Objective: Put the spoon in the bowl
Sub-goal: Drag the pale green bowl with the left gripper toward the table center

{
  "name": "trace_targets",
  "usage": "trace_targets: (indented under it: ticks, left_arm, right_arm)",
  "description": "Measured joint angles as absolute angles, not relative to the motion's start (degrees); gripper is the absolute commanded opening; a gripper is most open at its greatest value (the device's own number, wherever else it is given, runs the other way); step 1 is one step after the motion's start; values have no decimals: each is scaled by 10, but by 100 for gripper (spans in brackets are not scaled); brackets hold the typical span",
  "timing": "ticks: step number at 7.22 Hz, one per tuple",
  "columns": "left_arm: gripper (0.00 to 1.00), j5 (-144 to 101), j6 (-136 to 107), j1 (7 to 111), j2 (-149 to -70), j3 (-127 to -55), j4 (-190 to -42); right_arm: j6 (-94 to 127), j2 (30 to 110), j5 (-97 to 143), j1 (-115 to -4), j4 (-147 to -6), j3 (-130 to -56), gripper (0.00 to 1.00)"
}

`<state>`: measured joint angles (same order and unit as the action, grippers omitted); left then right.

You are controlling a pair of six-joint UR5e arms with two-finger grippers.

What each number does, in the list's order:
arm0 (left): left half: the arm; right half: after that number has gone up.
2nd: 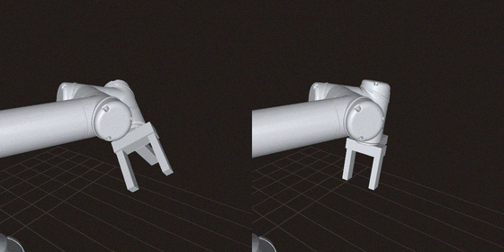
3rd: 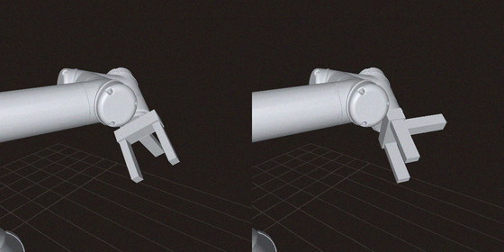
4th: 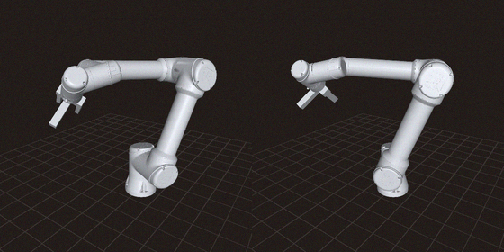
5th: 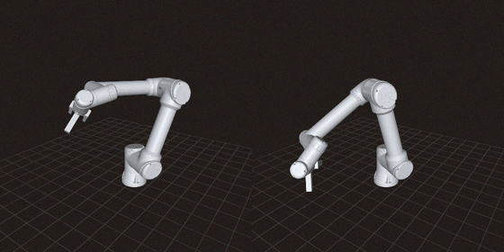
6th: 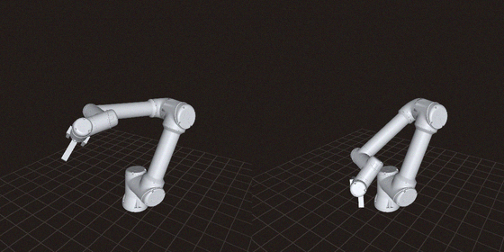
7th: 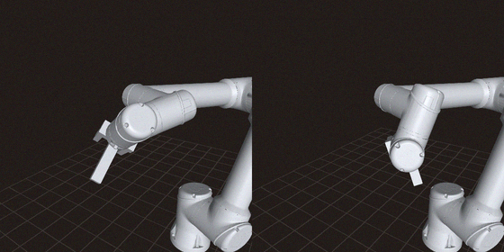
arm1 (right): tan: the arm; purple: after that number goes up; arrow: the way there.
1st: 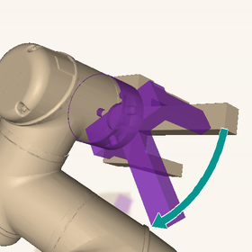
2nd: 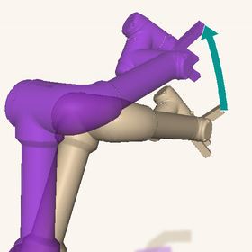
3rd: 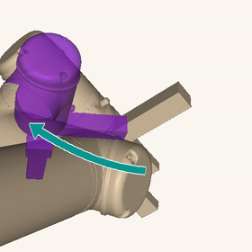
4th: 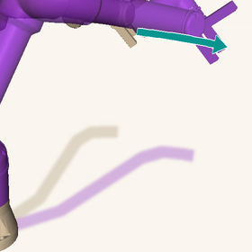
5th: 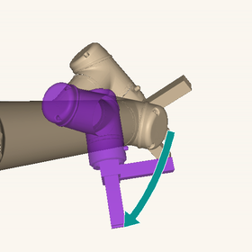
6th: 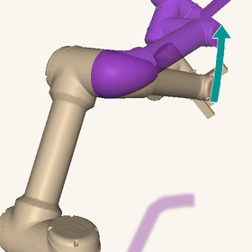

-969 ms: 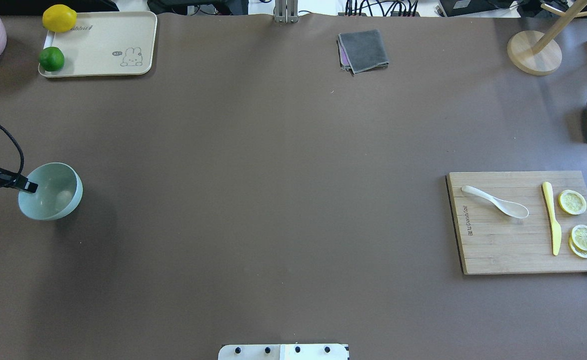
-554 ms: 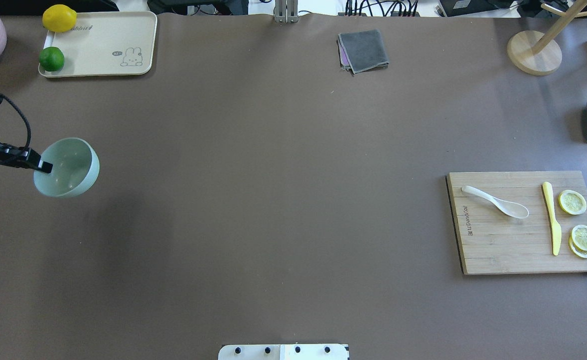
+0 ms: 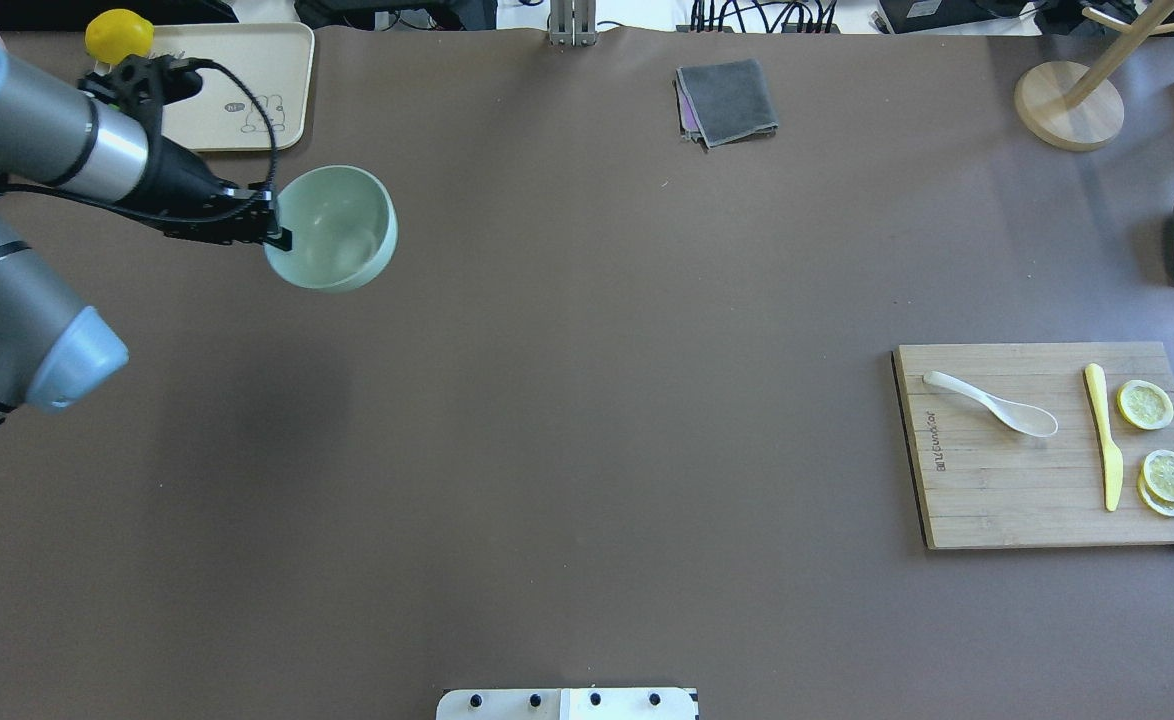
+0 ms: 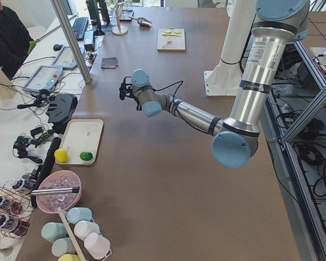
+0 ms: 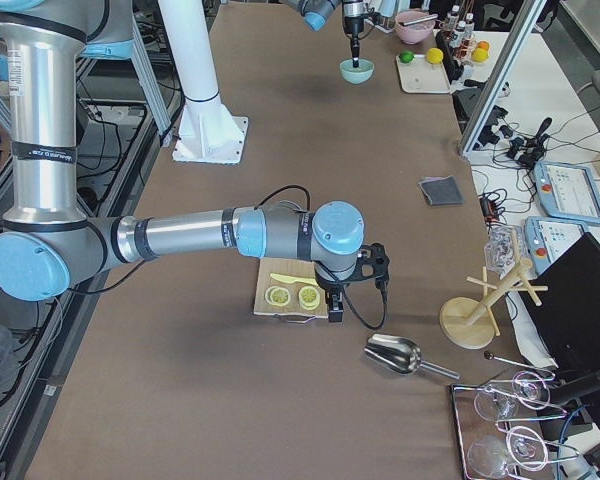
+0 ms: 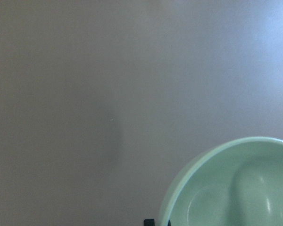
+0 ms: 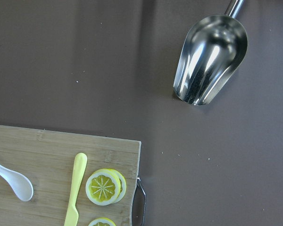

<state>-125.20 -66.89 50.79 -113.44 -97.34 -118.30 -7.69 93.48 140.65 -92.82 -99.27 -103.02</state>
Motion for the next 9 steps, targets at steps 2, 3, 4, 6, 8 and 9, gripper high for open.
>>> trace_targets:
  ticks: [2, 3, 4, 6, 8, 9]
  left_arm:
    - [0, -1137, -752, 397, -1216, -960, -1131]
    - [0, -1086, -781, 352, -1251, -941, -1119]
    - [0, -1048, -800, 319, -1280, -916, -1112]
    - [0, -1003, -808, 284, -1300, -886, -1108]
    - [56, -991, -799, 275, -1298, -875, -1107]
    - [97, -989, -785, 275, -1294, -875, -1107]
  right_arm:
    - [-74, 935, 1410, -927, -992, -1029, 100]
    - [-67, 934, 1416, -927, -992, -1027, 100]
    - [-56, 934, 1430, -927, -992, -1026, 100]
    - [-16, 933, 1452, -927, -991, -1022, 100]
    - [19, 932, 1458, -927, -985, -1022, 100]
    - [23, 932, 1458, -926, -973, -1022, 100]
